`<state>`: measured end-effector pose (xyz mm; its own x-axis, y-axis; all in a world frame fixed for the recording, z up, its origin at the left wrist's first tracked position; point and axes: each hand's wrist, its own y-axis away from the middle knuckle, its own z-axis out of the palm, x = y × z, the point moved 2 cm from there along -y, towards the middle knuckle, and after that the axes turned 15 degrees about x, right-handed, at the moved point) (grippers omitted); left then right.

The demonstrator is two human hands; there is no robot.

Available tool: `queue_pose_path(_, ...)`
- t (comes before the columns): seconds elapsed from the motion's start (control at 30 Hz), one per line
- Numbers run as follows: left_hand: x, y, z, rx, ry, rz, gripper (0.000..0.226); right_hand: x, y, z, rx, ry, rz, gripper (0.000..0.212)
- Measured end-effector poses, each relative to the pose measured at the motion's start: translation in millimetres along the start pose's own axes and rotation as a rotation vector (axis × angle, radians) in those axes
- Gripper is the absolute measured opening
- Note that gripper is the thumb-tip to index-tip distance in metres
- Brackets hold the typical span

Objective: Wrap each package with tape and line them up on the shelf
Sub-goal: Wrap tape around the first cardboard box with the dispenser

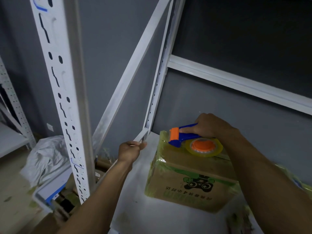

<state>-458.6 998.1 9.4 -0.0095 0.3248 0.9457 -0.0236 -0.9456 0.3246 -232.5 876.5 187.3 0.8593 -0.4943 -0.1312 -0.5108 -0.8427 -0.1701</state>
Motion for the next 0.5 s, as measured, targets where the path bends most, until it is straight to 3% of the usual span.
queue_pose_path(0.3, -33, 7, 8, -0.215, -0.162, -0.183, 0.043, -5, 3, 9, -0.008, 0.005, 0.025, 0.083)
queue_pose_path(0.5, -28, 17, 17, -0.281, -0.202, -0.131, 0.037, -7, 3, 12, 0.013, 0.026, 0.02, 0.086)
